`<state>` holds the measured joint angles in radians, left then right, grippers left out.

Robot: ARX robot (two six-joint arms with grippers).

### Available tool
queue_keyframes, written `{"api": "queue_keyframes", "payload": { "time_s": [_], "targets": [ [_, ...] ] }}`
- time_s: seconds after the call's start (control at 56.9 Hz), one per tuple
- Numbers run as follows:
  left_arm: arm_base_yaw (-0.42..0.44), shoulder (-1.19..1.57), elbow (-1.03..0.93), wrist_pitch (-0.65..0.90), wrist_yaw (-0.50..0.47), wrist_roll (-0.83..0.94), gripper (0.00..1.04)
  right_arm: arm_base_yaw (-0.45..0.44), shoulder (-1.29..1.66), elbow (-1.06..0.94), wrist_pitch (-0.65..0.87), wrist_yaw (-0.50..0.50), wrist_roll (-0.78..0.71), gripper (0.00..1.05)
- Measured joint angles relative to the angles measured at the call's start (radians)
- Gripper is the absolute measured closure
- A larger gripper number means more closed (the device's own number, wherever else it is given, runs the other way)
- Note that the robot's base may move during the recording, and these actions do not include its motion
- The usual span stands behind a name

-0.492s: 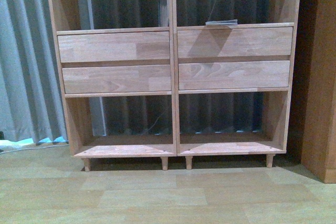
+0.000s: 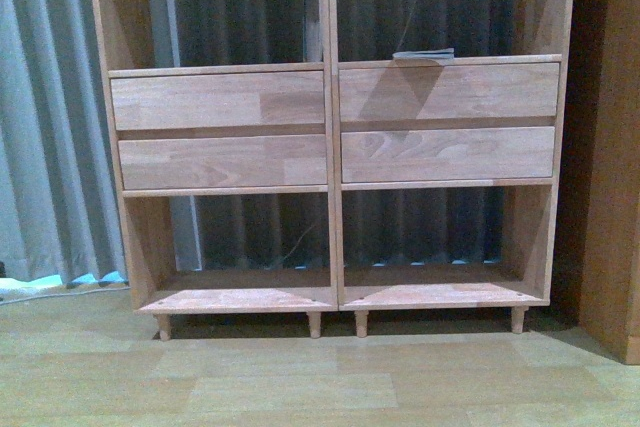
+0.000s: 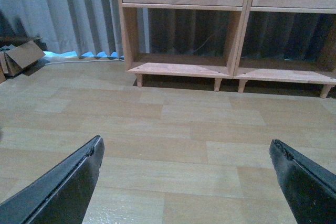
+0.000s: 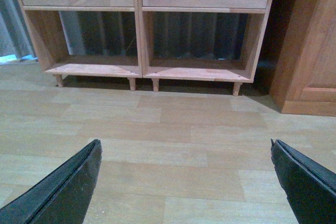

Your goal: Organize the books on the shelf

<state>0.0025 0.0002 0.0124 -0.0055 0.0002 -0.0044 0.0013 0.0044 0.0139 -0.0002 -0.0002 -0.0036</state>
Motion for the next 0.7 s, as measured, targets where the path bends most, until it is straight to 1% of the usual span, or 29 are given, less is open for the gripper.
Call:
{"api": "queue_keyframes", "payload": {
  "time_s": [0.703],
  "targets": [
    [0.000,0.000,0.000,0.000,0.000,0.000,0.07,0.000,0.000,0.000,0.000,0.000,0.000,0.07]
  ]
}}
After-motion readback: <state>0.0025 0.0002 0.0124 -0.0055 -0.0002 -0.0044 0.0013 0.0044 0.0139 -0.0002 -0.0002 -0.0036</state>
